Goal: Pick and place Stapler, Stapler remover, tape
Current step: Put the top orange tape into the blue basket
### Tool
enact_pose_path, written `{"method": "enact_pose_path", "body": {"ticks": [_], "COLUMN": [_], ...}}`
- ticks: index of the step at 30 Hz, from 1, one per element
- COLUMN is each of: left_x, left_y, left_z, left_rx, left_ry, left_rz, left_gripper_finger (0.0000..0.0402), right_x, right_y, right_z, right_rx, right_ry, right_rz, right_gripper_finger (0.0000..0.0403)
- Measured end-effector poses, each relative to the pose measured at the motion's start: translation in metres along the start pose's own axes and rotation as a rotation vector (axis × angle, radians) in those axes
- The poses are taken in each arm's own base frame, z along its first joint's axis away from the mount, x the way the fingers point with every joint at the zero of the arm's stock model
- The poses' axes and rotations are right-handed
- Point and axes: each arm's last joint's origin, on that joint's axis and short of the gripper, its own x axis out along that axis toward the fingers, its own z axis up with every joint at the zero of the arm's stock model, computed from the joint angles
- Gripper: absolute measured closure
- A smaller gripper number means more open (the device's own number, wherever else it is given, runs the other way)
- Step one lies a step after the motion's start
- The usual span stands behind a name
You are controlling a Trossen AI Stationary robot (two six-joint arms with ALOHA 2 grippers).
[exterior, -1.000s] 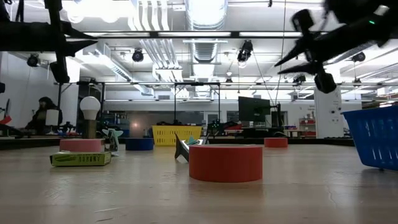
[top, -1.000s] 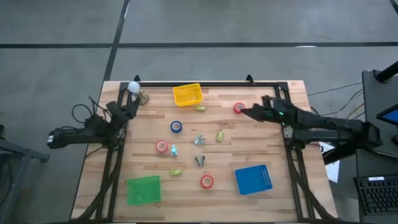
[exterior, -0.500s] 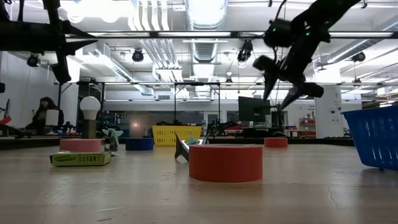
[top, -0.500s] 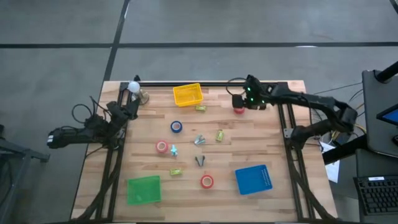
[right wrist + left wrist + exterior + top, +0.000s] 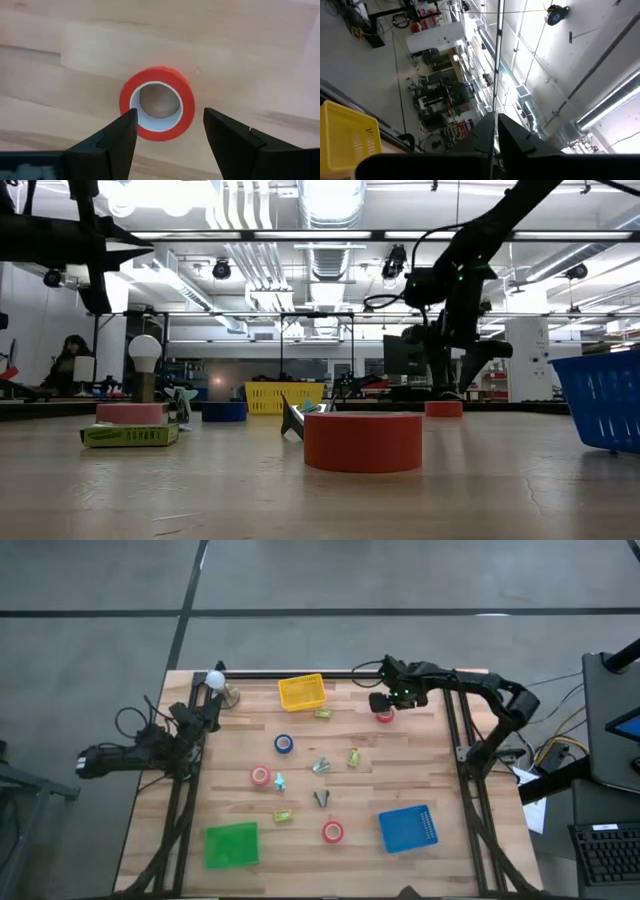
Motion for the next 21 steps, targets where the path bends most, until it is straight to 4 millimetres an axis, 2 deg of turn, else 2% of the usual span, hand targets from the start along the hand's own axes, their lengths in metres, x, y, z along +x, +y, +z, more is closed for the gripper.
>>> {"method": "enact_pose_path", "body": {"ticks": [6, 11, 16, 21], "left_x": [0.0, 0.0, 0.0, 0.0], "left_y": [0.0, 0.0, 0.0, 0.0], "left_z": [0.0, 0.0, 0.0, 0.0], "left_rx": [0.007, 0.018, 0.018, 0.024], "left_ry": [-0.006, -0.011, -0.011, -0.011], "left_rz": [0.003, 0.007, 0.007, 0.007], "left_gripper_finger": [0.0376, 0.0376, 0.0376, 0.0376], "right_x": [0.015, 0.031, 0.037, 0.027], "right_y": [0.003, 0.003, 0.003, 0.006], "right_z": [0.007, 0.006, 0.005, 0.007], "right_rx": [-0.012, -0.042, -0.104, -0.16], "right_ry": [0.009, 0.055, 0.09, 0.083], "right_rz": [-0.034, -0.062, -0.065, -0.021], "right_gripper_finger": [0.0186, 0.0208, 0.0257, 0.0328]}}
